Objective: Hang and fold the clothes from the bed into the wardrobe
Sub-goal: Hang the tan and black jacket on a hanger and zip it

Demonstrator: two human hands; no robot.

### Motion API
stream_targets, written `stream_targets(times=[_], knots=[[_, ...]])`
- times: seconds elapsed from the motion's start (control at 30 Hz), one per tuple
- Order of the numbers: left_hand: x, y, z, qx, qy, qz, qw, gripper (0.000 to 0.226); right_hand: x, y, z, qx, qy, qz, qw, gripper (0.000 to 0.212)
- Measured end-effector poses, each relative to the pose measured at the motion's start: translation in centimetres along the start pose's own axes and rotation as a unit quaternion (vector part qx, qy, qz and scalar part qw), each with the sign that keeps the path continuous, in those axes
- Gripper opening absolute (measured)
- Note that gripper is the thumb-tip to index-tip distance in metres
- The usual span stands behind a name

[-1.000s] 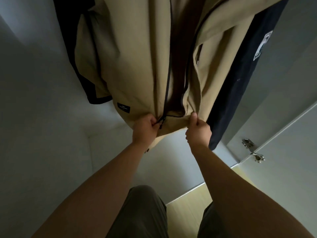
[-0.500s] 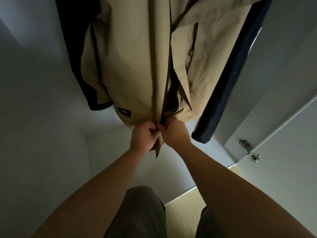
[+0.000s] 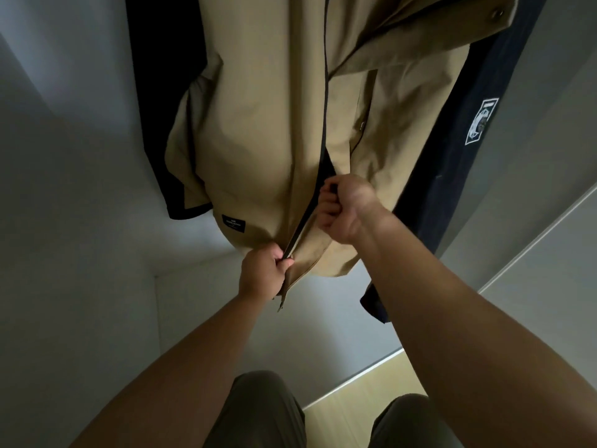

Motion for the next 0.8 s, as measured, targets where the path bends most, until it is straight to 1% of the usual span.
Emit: stream_targets(times=[0.07, 0.13, 0.17, 0.23, 0.27, 0.33, 0.4, 0.47, 0.53, 0.6, 0.67, 0.7, 0.73, 0.8], knots=[[-0.5, 0.1, -0.2, -0.019, 0.011, 0.026, 0.999, 0.034, 0.6, -0.8, 1.2, 0.027, 0.063, -0.004, 0.998, 0.031], [-1.3, 0.7, -1.5, -0.024, 0.011, 0.033, 0.999, 0.036, 0.8, -0.8, 1.0, 0.106, 0.114, -0.014, 0.988, 0.025], [-1.7, 1.5, -2.8, -0.009, -0.003, 0.016, 1.000, 0.037, 0.9, -0.8, 0.6, 0.148, 0.123, -0.012, 0.981, 0.024], [-2.6, 3.2, -5.5, 0.022, -0.039, -0.034, 0.998, 0.032, 0.9, -0.9, 0.0, 0.200, 0.121, 0.005, 0.972, 0.027], [-3.2, 3.8, -6.5, 0.023, -0.057, -0.050, 0.997, 0.027, 0.8, -1.0, 0.0, 0.208, 0.118, 0.015, 0.971, 0.029], [-4.2, 4.4, -7.4, 0.004, -0.083, -0.058, 0.995, 0.018, 0.9, -1.4, -0.1, 0.203, 0.106, 0.028, 0.973, 0.028], [-4.5, 4.5, -7.2, -0.027, -0.095, -0.074, 0.992, 0.022, 1.2, -2.0, 0.1, 0.186, 0.091, 0.036, 0.978, 0.025], [-4.6, 4.6, -6.6, -0.029, -0.084, -0.087, 0.992, 0.026, 1.8, -3.2, 1.7, 0.156, 0.099, 0.045, 0.982, 0.028], [-4.7, 4.6, -6.3, -0.030, -0.069, -0.082, 0.994, 0.029, 3.0, -5.4, 4.6, 0.113, 0.129, 0.065, 0.983, 0.032], [-5.1, 4.8, -6.1, -0.041, -0.051, -0.066, 0.996, 0.026, 4.5, -7.7, 7.4, 0.092, 0.161, 0.088, 0.979, 0.034], [-5.6, 5.4, -6.5, -0.034, -0.041, -0.048, 0.997, 0.027, 5.5, -8.8, 8.5, 0.122, 0.175, 0.091, 0.973, 0.032], [-5.8, 6.1, -7.2, -0.016, -0.045, -0.051, 0.998, 0.029, 5.7, -8.9, 8.4, 0.145, 0.175, 0.086, 0.970, 0.031], [-6.1, 7.3, -8.2, 0.012, -0.055, -0.072, 0.996, 0.032, 5.7, -8.8, 8.1, 0.165, 0.169, 0.083, 0.968, 0.030], [-7.0, 10.2, -10.4, 0.069, -0.085, -0.149, 0.983, 0.036, 5.7, -8.6, 7.6, 0.179, 0.156, 0.082, 0.968, 0.030]])
Point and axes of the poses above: each hand's wrist, its own x-axis away from the middle knuckle, its own y-axis out of the back of the hand, z = x × y, the point moved 6 cm from there along -x, towards the middle knuckle, and after that the axes turned 11 degrees about -x, right-handed, at the moved point
